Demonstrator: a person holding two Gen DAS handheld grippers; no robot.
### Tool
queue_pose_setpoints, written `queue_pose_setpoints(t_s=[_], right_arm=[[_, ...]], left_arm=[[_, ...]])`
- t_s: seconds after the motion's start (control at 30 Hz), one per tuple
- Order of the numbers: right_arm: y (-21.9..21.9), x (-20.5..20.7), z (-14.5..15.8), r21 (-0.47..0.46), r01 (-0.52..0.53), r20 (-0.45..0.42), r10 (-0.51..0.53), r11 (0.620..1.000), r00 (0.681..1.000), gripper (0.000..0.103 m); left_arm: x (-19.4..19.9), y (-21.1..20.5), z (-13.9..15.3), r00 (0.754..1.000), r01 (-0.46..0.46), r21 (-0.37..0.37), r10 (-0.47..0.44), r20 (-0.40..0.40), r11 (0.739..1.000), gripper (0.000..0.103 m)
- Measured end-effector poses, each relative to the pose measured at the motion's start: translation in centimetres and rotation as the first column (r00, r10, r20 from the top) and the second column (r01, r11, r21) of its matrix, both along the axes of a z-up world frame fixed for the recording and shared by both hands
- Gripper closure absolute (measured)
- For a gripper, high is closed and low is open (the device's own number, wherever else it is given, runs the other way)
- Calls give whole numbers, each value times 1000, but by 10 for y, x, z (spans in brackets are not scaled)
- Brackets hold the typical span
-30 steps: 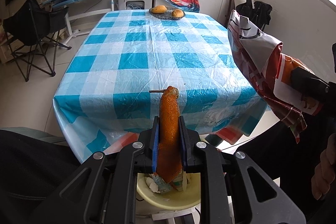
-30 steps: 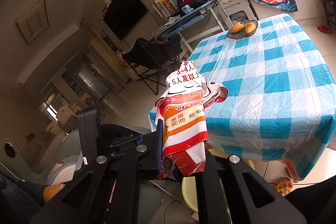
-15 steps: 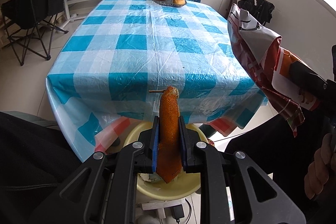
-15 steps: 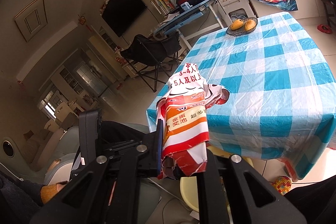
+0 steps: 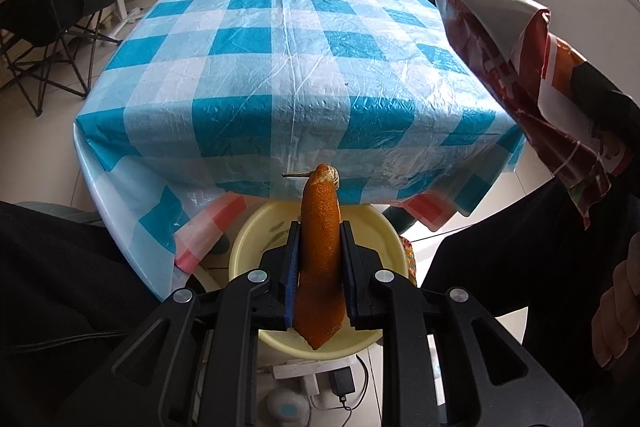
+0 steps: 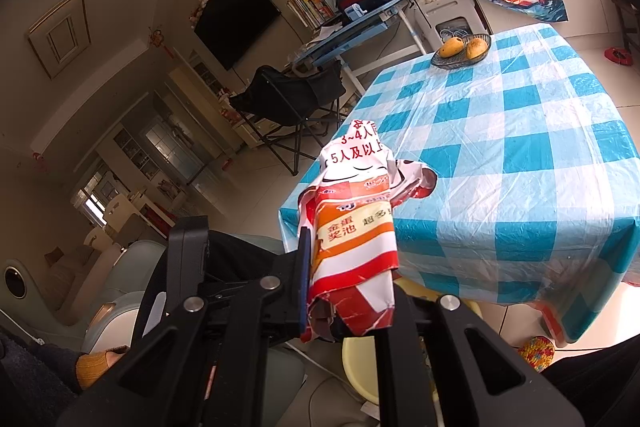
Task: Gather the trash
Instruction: 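Carry the carrot piece over the bucket and open the left tool while the right tool holds the bag, then lower the red chip bag into the yellow bucket and open the right tool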
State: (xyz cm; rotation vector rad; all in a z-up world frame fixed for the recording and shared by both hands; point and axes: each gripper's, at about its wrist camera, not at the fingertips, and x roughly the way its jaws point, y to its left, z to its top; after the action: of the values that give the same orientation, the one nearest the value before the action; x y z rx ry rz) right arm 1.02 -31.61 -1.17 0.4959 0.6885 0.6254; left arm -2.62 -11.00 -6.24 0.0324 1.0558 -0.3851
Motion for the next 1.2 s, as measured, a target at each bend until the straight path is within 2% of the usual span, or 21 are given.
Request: queue_pose_setpoints(t_s=[0.1,0.23,0.33,0.37,0.43,0.53,0.63,0.93,1.2], right_arm=[[0,0,0,-2,-1,-1,1,1000,1000,91],[1,-1,-1,-5,-4,-2,4,1000,1000,91],[1,-1,-1,-6,-5,-3,5,1000,1000,91],[2,-1,-1,-7,-6,-2,6,1000,1000,91],[3,-1,-1,-11,-10,-1,10,1000,1000,91],[7,-2,0,-29,-23,2,23,999,1000,91],[12,-2,0,-54,-39,4,39,998,999,91],[28,-6,0,-104,-104,-2,104,989,995,91],[48,-8,-8,-170,-176,-53,170,970,984,91]], left_arm=[[1,1,-4,1000,-7,9,7,-19,1000,82],[2,5,-3,999,-36,6,36,-12,999,64],[4,10,0,997,-74,-4,74,3,997,58],[4,13,4,995,-93,-17,93,20,996,57],[3,22,16,986,-140,-57,144,81,989,49],[-1,33,34,954,-217,-79,228,193,973,34],[-2,41,41,934,-255,-92,269,233,963,32],[-2,47,47,909,-297,-106,315,273,949,30],[-3,51,51,890,-319,-118,340,303,940,27]])
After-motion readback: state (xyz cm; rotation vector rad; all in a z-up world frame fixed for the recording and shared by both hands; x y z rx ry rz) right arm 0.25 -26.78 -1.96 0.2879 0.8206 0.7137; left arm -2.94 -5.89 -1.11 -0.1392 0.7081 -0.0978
